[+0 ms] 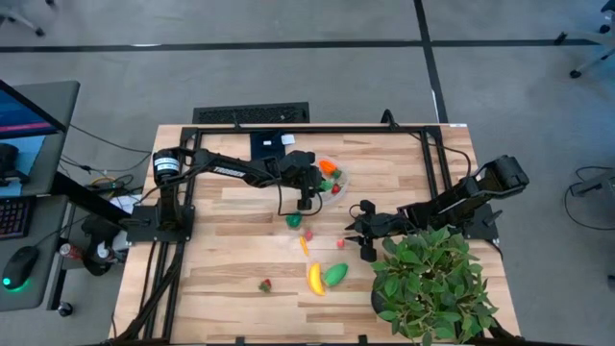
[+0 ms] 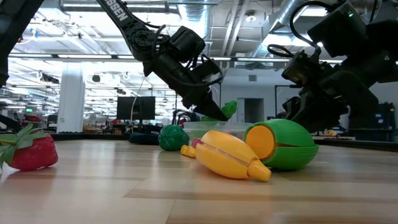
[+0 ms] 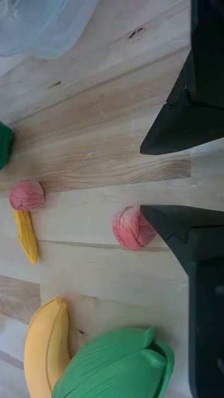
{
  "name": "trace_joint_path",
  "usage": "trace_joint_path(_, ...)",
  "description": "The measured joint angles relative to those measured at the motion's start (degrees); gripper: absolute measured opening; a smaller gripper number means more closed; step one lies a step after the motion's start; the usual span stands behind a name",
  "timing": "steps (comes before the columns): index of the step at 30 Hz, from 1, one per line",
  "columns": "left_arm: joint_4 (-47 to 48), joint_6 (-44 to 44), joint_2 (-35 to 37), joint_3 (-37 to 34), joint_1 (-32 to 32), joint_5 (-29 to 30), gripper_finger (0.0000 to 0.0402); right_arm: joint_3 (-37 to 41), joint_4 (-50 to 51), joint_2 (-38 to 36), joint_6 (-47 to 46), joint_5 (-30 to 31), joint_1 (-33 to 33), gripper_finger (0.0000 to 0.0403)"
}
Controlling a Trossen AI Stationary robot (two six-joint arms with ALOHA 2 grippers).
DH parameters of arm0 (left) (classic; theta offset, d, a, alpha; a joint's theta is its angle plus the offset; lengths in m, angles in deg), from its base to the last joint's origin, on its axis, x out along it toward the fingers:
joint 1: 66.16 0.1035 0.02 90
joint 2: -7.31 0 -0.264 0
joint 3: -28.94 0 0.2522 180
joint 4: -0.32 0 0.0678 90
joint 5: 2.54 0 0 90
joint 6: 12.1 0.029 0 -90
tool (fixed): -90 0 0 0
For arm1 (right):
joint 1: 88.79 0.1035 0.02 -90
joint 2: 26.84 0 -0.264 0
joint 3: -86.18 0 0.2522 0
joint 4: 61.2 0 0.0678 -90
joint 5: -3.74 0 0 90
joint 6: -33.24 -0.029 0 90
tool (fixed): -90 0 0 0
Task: Pick and placing Produce into tupperware
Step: Put the green peas into the transparent container
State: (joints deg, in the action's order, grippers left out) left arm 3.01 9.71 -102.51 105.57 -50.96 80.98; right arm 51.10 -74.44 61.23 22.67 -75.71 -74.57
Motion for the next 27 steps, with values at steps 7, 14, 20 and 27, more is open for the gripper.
trace_joint_path(7,0.00,0.71,0.00,0.00,0.00,0.82,0.0149,0.00,0.01,0.00,0.00,-0.01,0.02,0.0133)
trace_joint_path(14,-0.02,1.66,0.00,0.00,-0.02,1.42,0.0145,0.00,0.01,0.00,0.00,-0.01,0.00,0.0133)
trace_joint_path(20,-0.02,1.55,0.00,0.00,-0.02,1.40,0.0147,0.00,0.00,0.00,0.06,-0.01,0.02,0.0133)
trace_joint_path(27,-0.49,1.02,0.00,0.00,-0.02,1.23,0.0173,0.00,0.02,0.00,0.04,-0.02,0.00,0.0133)
